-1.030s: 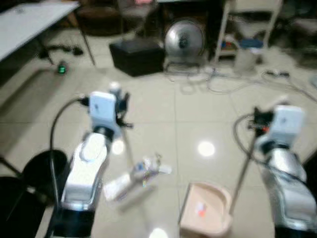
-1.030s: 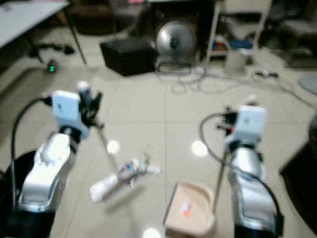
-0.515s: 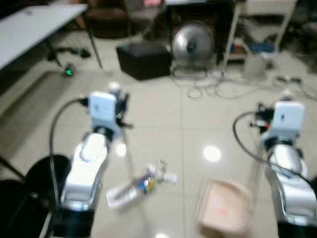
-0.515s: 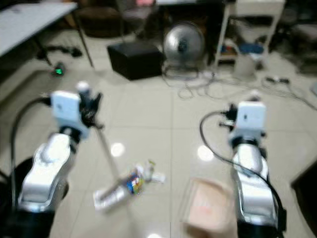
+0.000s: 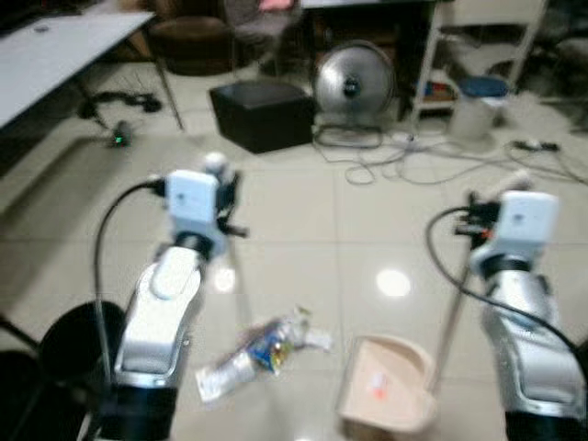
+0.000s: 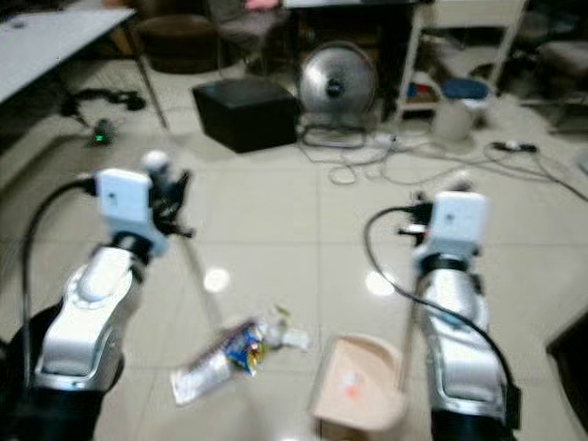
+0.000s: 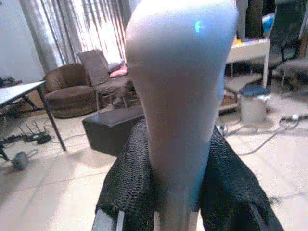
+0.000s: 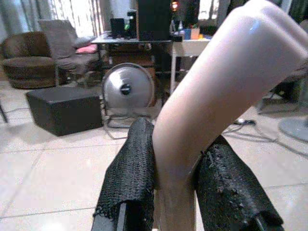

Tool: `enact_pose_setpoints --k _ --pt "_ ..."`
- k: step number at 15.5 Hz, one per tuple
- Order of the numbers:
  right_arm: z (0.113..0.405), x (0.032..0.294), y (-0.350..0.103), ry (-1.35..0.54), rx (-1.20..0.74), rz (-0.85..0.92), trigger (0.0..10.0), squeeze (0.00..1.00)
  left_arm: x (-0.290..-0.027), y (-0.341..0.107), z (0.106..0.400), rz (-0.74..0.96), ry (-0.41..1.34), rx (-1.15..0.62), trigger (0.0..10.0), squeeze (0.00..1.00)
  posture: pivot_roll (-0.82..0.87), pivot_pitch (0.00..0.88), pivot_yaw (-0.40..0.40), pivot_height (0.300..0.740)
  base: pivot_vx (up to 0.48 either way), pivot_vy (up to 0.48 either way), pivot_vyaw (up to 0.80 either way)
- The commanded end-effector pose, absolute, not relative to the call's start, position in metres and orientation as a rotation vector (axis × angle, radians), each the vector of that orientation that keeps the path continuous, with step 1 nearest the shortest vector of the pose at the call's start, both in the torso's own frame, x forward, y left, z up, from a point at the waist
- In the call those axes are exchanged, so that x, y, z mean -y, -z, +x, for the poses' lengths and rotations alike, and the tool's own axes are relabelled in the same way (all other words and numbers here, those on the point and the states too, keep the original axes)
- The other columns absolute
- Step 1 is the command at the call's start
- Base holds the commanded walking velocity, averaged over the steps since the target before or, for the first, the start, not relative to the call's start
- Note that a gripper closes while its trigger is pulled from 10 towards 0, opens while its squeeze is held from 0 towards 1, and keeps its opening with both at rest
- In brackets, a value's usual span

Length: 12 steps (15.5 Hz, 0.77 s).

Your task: Sweep floor

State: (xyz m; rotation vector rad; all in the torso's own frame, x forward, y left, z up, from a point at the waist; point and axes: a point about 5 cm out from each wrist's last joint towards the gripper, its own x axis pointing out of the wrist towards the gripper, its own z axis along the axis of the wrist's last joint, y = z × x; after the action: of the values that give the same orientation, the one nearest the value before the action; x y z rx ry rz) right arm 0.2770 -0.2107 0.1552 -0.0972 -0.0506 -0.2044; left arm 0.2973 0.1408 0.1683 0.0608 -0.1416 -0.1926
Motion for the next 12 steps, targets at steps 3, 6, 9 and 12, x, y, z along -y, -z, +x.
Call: enact_pose_setpoints --k 3,6,9,12 --pt "0.283 0.1973 -0.1677 0.146 0.111 -0.082 10.0 0.0 -0.1523 -0.1802 0.2999 0.1 0.152 0.186 10.0 0.0 0.0 0.009 0.053 0.74 0.382 0.0 -0.28" --pt "0.2833 0.1966 -0.1679 0.137 0.115 -0.088 10.0 0.0 -0.1524 -0.1806 0.3004 0.102 0.152 0.187 10.0 0.0 0.0 0.013 0.055 0.74 0.379 0.0 0.0" --pt "0.2834 0.1967 -0.1669 0.141 0.112 -0.086 10.0 0.0 -0.1526 -0.1809 0.301 0.103 0.153 0.186 10.0 0.0 0.01 0.018 0.056 0.74 0.381 0.0 0.0" --pt "0.2836 0.196 -0.1662 0.142 0.114 -0.084 10.0 0.0 -0.1523 -0.1813 0.3019 0.106 0.156 0.185 10.0 0.0 0.01 0.02 0.063 0.74 0.381 0.0 0.0"
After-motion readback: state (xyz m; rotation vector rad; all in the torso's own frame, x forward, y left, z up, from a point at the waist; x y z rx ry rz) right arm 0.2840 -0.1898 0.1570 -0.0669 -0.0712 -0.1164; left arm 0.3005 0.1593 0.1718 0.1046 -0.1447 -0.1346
